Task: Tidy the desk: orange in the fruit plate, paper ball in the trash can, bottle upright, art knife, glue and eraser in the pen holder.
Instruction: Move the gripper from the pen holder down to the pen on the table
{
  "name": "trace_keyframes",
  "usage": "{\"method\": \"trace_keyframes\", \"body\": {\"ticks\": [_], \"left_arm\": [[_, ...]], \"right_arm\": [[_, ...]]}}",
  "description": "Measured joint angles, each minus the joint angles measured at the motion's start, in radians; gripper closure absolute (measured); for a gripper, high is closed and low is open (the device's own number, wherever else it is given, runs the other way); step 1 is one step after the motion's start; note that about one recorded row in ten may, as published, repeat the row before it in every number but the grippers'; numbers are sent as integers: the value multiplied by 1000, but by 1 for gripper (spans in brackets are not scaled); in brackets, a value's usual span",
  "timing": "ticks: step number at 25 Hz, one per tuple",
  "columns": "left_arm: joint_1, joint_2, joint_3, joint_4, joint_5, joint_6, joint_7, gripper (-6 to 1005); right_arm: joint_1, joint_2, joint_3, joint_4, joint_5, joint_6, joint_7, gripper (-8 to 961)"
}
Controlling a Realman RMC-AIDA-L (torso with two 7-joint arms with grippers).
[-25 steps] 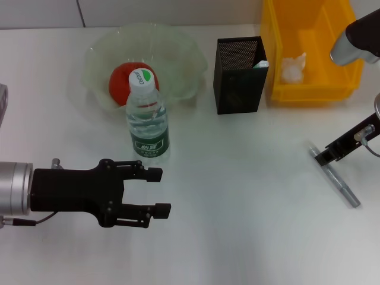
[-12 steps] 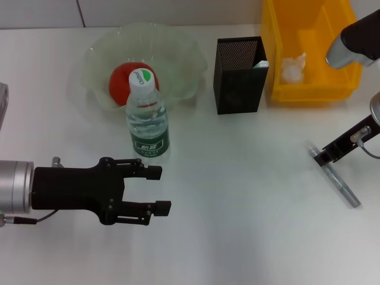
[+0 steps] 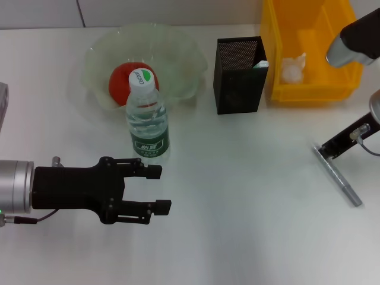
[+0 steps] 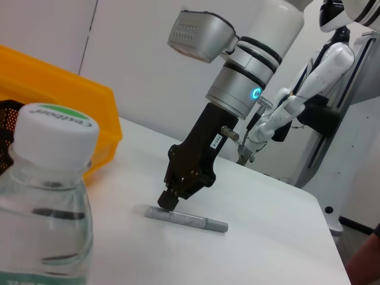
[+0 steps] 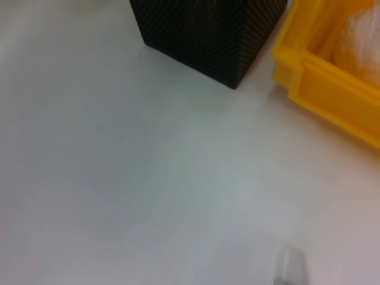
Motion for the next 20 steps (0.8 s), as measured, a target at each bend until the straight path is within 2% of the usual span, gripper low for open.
{"method": "trace_keyframes", "body": {"ticks": [4, 20], "left_arm": [[2, 0, 0, 0, 0, 0, 0, 216], [6, 0, 1, -1, 0, 0, 0, 216]], "right_arm": [[-15, 0, 9, -40, 5, -8, -12, 954], [-16, 2, 0, -27, 6, -4, -14, 798]]}}
